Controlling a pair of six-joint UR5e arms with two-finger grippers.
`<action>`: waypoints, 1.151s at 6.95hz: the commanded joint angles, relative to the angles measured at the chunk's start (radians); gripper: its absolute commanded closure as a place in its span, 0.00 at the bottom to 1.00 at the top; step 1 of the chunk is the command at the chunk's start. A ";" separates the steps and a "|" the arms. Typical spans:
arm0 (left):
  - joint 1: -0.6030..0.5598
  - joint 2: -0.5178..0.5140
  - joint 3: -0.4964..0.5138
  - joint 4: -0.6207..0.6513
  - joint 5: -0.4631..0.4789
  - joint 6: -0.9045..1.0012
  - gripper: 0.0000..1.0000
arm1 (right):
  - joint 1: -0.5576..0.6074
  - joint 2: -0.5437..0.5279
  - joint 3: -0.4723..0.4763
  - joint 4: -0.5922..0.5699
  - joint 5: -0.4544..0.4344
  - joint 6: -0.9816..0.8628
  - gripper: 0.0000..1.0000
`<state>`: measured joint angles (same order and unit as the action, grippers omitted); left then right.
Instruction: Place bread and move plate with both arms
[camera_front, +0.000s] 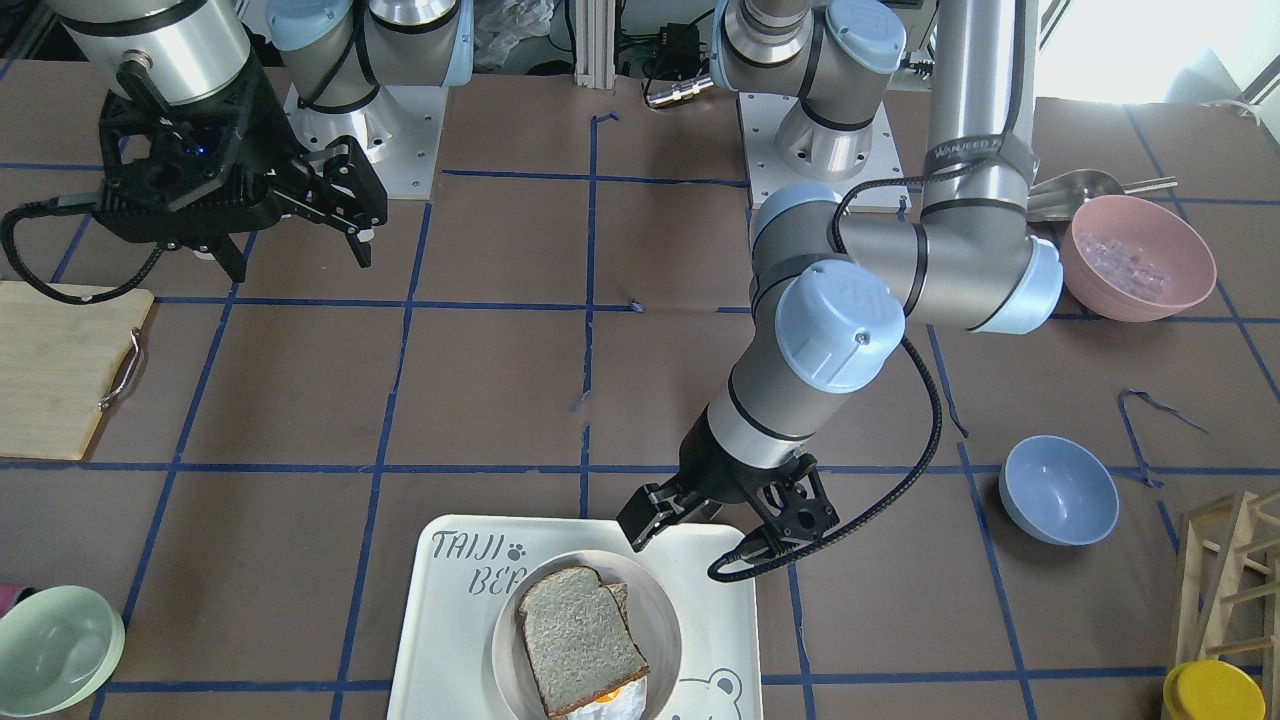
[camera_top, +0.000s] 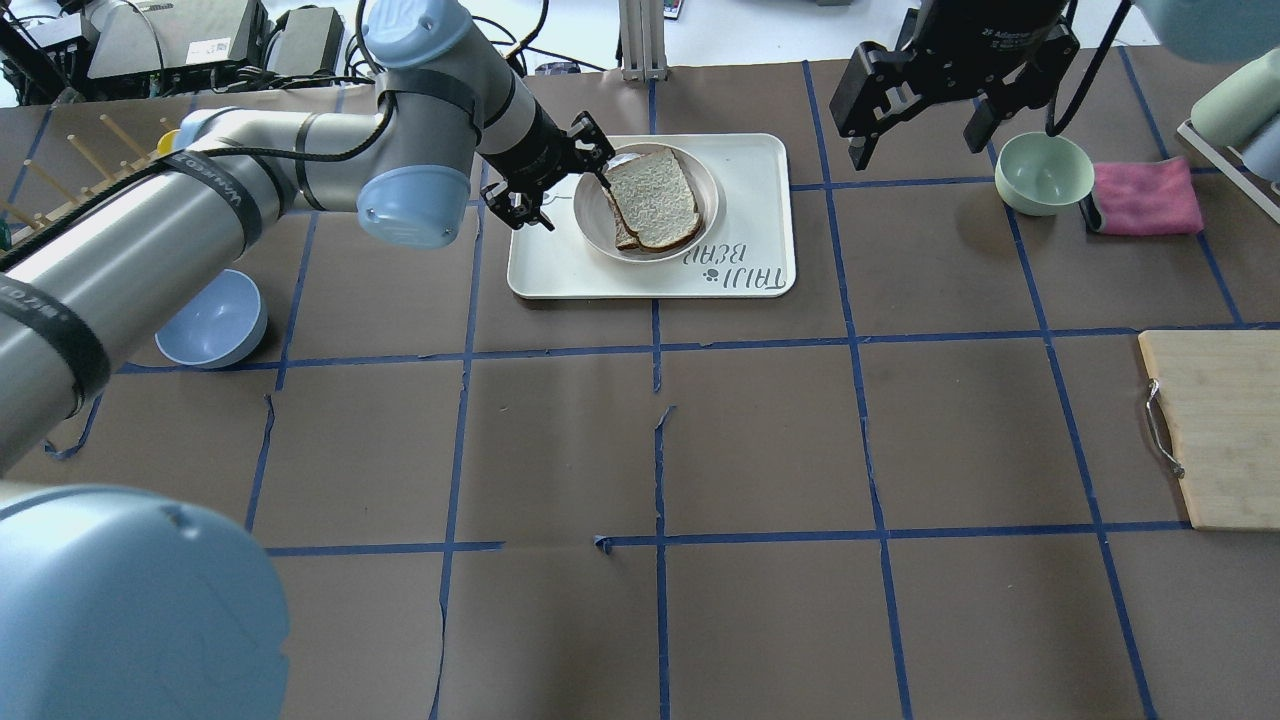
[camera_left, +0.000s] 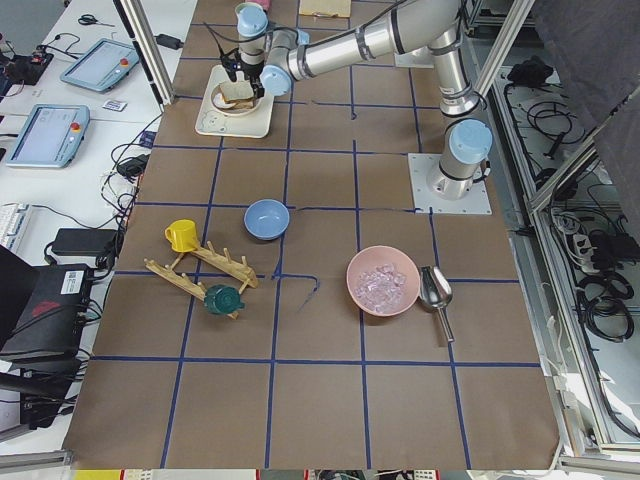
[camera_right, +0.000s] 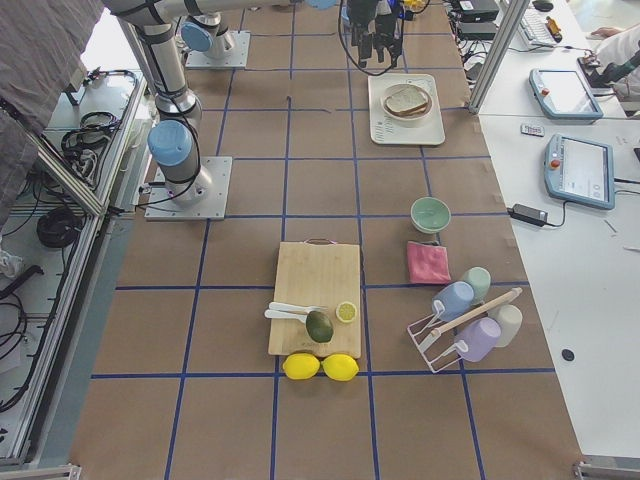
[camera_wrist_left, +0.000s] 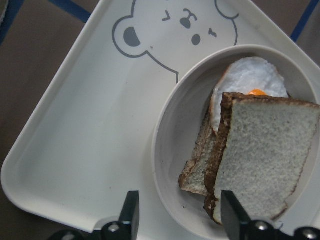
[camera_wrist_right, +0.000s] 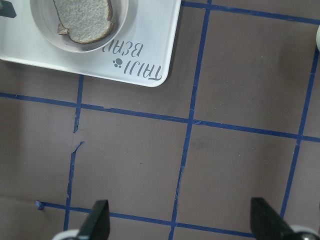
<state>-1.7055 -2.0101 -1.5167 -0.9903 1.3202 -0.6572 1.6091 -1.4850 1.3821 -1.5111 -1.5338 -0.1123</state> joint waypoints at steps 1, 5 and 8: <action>0.001 0.201 0.001 -0.249 0.031 0.054 0.02 | 0.000 0.000 0.000 0.000 0.001 0.000 0.00; 0.021 0.456 -0.019 -0.575 0.276 0.595 0.02 | 0.002 0.000 0.000 -0.011 0.000 0.009 0.00; 0.141 0.470 -0.013 -0.602 0.292 0.802 0.00 | 0.000 -0.001 0.000 -0.017 -0.008 0.011 0.00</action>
<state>-1.5967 -1.5461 -1.5315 -1.5878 1.6094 0.1049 1.6098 -1.4852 1.3821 -1.5252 -1.5369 -0.1015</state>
